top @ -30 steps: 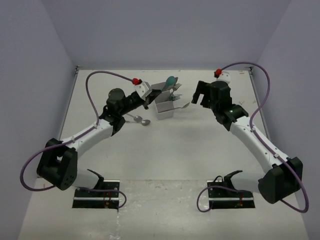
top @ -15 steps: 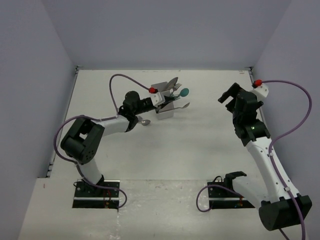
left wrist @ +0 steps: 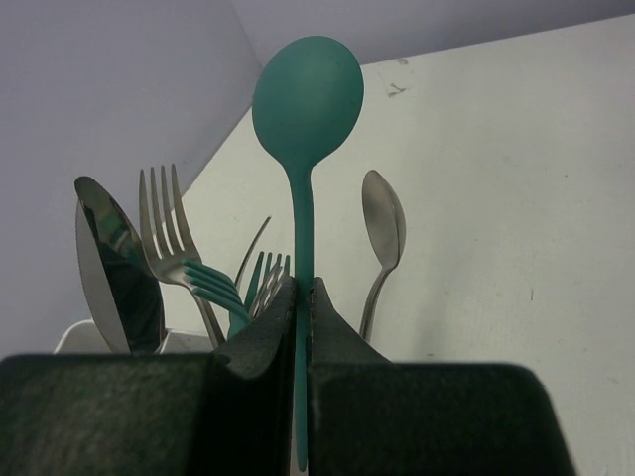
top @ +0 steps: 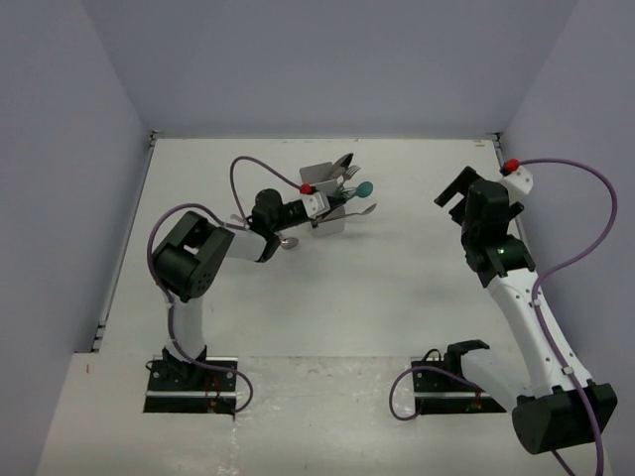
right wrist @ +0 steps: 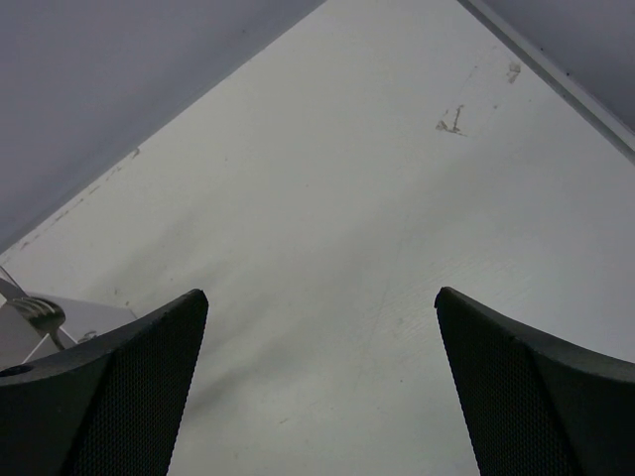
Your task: Sort the eating utensils into containers
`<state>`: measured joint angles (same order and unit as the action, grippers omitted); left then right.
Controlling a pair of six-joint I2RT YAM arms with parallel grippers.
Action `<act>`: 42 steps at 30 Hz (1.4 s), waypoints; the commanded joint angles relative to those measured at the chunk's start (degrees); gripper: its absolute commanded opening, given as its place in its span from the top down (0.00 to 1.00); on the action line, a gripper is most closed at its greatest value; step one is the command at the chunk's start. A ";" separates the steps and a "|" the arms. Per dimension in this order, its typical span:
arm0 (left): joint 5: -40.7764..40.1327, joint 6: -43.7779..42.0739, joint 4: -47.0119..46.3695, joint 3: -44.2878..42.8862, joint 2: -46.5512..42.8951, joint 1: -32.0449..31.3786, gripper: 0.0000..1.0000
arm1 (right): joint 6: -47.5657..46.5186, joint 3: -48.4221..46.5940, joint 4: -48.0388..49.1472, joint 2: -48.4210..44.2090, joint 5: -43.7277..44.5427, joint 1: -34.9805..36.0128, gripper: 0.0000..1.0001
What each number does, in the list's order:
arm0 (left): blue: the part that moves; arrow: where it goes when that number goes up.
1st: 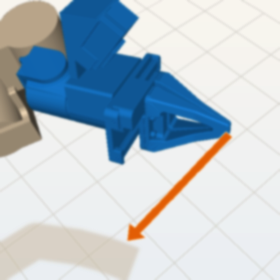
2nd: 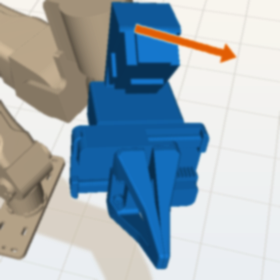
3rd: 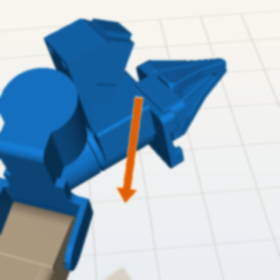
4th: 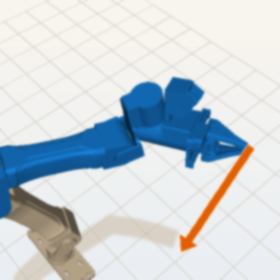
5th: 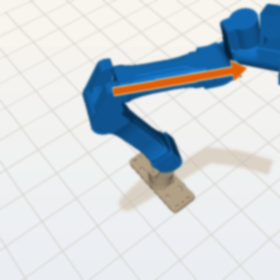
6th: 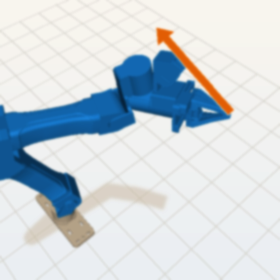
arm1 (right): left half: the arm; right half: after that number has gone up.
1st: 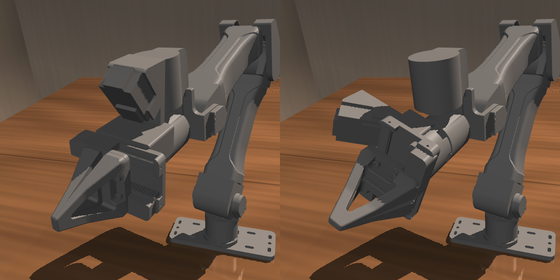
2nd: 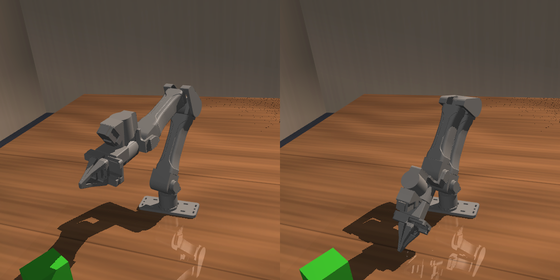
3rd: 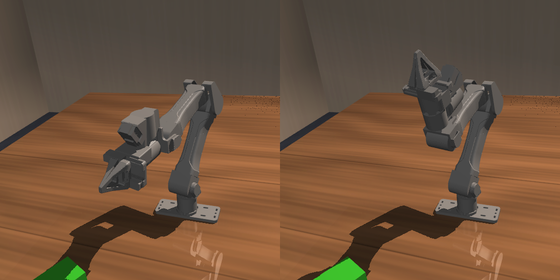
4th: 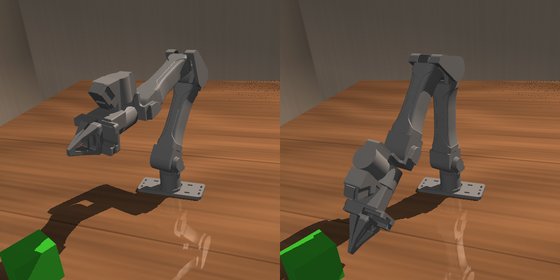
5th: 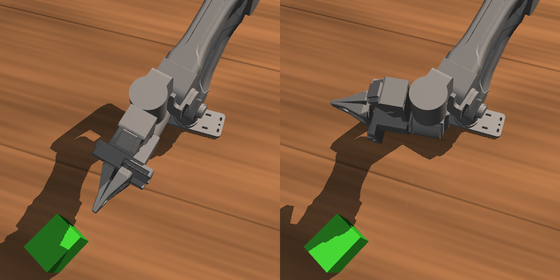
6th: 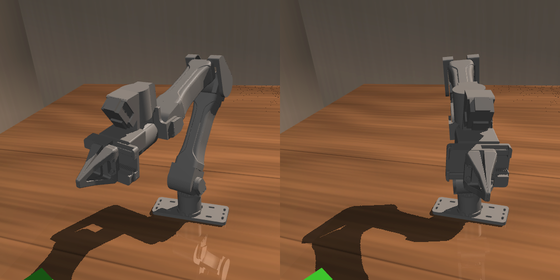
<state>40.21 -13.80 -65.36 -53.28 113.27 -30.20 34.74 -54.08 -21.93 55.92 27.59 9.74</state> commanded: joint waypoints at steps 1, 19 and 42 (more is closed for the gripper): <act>-1.70 -2.63 -3.81 -1.30 -1.12 0.58 1.00 | -0.11 -2.43 -0.04 0.50 2.55 -0.16 0.01; 0.06 -6.67 10.43 3.17 -11.75 2.69 0.49 | -0.29 -3.13 -1.71 -1.17 3.70 -0.16 0.01; 9.48 -68.43 107.34 -31.51 -5.99 26.76 0.00 | -1.08 -9.27 -6.62 1.37 1.85 -0.16 0.01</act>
<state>48.12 -63.51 16.75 -78.52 103.44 -4.10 34.11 -58.57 -26.13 55.79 28.88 9.72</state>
